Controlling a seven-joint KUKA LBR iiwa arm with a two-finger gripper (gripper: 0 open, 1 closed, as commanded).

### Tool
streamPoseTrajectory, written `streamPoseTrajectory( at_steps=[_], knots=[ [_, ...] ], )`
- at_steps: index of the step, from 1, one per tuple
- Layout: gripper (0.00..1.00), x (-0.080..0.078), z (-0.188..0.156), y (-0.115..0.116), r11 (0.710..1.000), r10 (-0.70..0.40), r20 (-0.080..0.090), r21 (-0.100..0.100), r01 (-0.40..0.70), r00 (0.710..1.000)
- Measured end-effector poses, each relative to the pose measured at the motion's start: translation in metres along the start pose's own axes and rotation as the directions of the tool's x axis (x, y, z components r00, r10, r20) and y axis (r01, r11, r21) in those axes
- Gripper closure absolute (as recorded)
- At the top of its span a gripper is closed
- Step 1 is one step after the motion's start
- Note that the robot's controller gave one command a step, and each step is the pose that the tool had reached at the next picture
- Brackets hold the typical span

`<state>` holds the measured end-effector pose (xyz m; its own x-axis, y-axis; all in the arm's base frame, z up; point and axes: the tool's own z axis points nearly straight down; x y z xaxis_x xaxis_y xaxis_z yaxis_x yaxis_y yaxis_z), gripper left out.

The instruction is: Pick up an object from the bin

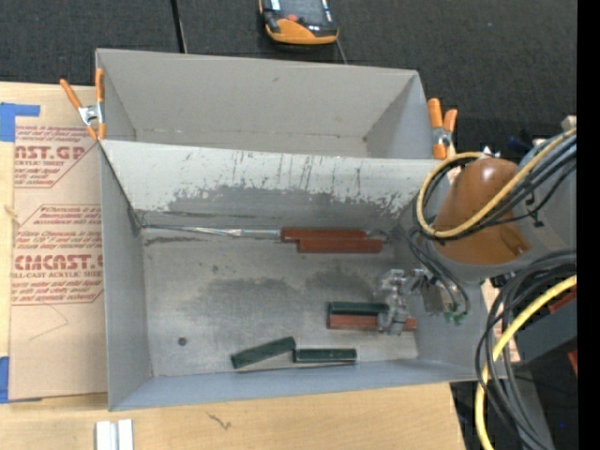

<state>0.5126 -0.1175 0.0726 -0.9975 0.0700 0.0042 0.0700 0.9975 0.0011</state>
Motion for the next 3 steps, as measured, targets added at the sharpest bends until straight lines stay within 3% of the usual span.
streamPoseTrajectory(
  at_steps=[1, 2, 3],
  knots=[
    [1.00, 0.000, 0.000, 0.000, 1.000, 0.000, 0.000, 0.000, 0.000, 1.000],
    [1.00, -0.004, -0.050, -0.015, 1.000, -0.028, -0.002, 0.000, 0.028, 1.000],
    [1.00, -0.017, -0.126, -0.018, 1.000, -0.020, 0.003, 0.000, 0.020, 1.000]
  ],
)
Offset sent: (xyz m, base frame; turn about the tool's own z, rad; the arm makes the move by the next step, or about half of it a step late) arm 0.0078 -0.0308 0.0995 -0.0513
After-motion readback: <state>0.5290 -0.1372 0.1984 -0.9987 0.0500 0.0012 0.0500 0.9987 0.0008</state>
